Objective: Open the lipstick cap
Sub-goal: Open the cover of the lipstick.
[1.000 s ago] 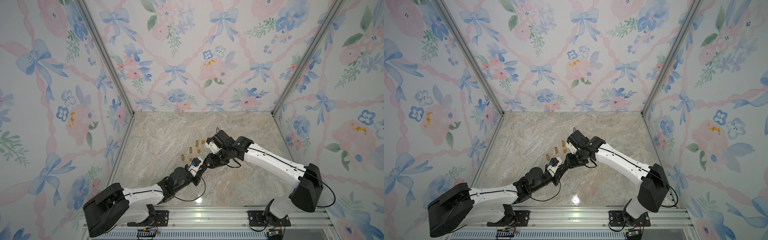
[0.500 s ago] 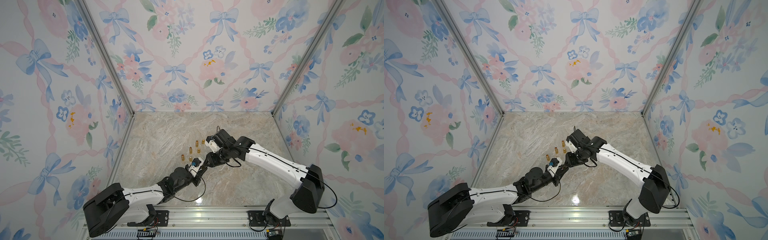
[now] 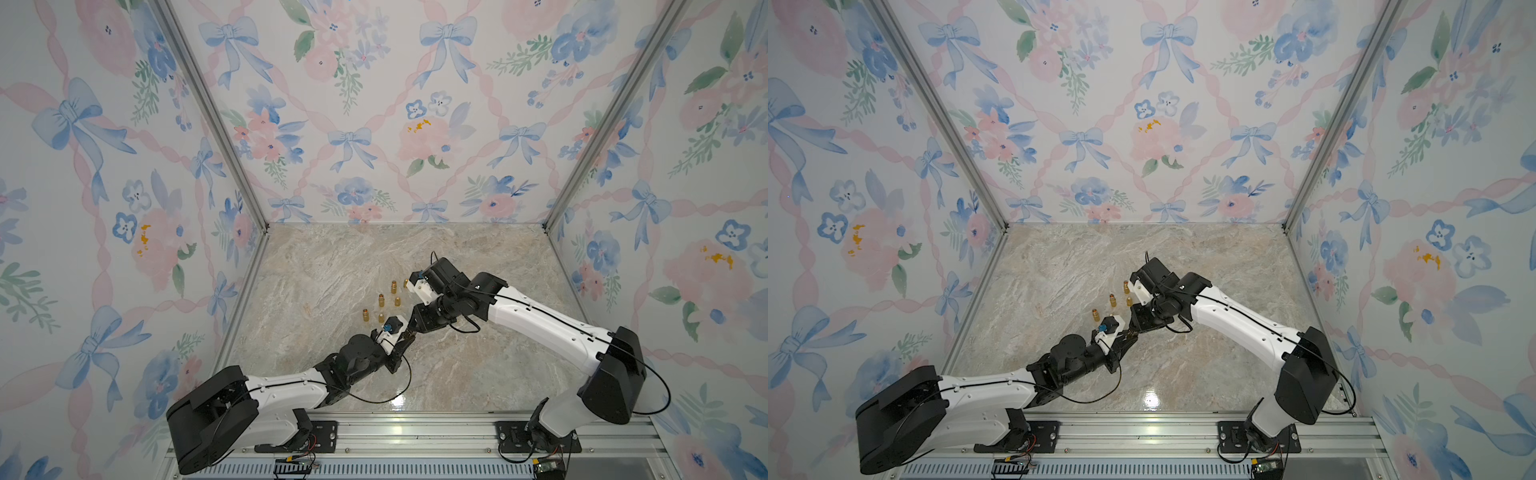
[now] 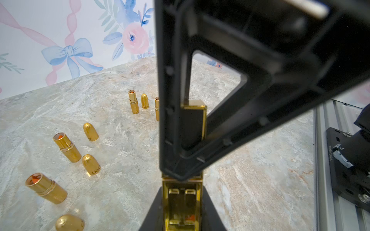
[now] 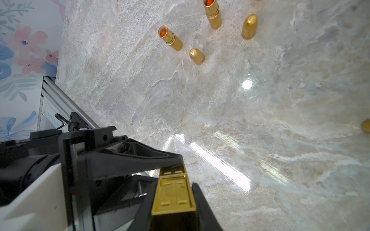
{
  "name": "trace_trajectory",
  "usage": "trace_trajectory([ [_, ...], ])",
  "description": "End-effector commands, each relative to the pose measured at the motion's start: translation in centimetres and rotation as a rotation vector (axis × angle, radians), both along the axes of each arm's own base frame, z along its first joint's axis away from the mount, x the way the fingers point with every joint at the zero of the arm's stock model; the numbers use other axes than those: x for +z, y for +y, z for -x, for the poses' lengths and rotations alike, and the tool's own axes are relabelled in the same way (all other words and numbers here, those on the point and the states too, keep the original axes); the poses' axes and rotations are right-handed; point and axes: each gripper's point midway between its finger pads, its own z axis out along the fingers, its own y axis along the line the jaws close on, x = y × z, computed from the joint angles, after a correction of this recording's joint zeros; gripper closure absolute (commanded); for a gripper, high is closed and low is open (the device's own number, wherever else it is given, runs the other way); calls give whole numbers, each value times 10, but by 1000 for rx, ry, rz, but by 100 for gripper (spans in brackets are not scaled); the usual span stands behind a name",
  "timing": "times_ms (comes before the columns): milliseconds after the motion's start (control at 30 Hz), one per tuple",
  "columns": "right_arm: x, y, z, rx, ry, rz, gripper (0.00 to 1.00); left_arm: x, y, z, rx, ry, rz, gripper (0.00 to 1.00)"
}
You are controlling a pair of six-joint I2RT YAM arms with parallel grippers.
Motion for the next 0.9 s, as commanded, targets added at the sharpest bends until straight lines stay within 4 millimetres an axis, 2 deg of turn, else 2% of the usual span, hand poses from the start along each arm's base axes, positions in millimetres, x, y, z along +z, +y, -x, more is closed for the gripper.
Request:
trace_trajectory([
  [0,15,-5,-11,-31,-36,1,76,-8,0,-1,11,18,-20,100],
  [233,37,-19,-20,-81,-69,-32,76,-26,6,-2,33,55,-83,100],
  [367,39,-27,-20,-87,-76,-25,76,-23,7,-1,33,53,-77,100],
  [567,12,-48,-22,-157,-60,17,76,-10,10,0,40,28,-43,100],
  [867,-70,-67,-19,-243,-53,131,76,7,17,4,44,-2,15,100],
])
